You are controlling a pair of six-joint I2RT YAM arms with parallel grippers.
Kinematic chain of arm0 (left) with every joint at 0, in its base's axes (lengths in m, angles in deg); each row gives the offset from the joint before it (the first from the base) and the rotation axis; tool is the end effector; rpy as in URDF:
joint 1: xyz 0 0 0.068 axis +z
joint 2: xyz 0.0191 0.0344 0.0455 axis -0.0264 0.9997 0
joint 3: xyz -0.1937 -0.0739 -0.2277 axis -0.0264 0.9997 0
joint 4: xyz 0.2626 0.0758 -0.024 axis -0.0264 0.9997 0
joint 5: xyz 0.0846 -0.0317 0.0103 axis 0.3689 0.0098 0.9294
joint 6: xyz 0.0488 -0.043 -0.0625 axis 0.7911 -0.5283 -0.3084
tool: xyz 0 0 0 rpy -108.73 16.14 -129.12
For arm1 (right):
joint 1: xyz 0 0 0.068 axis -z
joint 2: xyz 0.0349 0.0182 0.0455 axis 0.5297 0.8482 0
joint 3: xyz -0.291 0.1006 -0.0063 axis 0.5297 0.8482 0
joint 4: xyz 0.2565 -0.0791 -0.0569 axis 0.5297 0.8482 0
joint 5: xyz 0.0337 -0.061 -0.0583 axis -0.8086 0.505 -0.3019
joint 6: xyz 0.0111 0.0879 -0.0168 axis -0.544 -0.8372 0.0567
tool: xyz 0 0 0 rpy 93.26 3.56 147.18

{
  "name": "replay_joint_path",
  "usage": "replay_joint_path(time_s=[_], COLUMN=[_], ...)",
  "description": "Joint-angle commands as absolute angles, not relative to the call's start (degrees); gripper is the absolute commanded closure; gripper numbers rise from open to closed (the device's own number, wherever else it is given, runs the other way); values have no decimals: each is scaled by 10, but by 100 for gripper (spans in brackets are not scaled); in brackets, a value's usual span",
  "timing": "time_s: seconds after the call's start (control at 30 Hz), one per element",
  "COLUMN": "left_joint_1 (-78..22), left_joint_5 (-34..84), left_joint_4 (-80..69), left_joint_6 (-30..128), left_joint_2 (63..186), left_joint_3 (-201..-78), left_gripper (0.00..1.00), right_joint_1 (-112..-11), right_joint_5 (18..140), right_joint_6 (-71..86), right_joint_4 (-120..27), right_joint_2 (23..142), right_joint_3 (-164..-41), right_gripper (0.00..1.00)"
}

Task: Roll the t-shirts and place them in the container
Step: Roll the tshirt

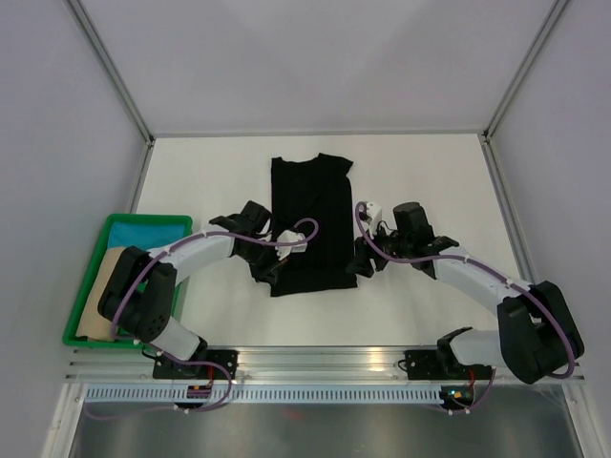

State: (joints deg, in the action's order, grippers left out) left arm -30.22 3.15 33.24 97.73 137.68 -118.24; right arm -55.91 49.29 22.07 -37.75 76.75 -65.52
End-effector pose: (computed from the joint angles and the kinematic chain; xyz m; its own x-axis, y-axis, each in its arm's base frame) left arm 0.2363 -0.1755 0.1645 -0.3526 0.7867 -0.5067 0.9351 0.2752 -0.2235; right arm 0.2403 0.1600 0.1987 -0.5511 -0.3660 -0.7499 -0.7928 0.5100 0.3337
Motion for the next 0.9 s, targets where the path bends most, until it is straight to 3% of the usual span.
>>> replay_joint_path(time_s=[0.0,0.27,0.6,0.73,0.83,0.87], left_joint_1=[-293,-283,-274,-272,-271,-271], left_joint_5=[25,17,14,7,-3,-4], left_joint_4=[315,315,320,325,331,334], left_joint_6=[966,967,975,980,983,982], left_joint_2=[1377,1386,1383,1381,1377,1376], left_joint_3=[-1207,-1215,-1217,-1214,-1212,-1209], left_gripper=[98,98,98,98,98,98], right_joint_1=[-560,-561,-571,-575,-577,-577], right_joint_5=[448,434,475,486,479,480], right_joint_6=[145,115,45,19,-10,-12], right_joint_4=[-458,-479,-484,-538,-585,-583], right_joint_2=[753,766,832,818,834,834], right_joint_3=[-626,-611,-617,-576,-565,-565], right_gripper=[34,31,34,47,88,94])
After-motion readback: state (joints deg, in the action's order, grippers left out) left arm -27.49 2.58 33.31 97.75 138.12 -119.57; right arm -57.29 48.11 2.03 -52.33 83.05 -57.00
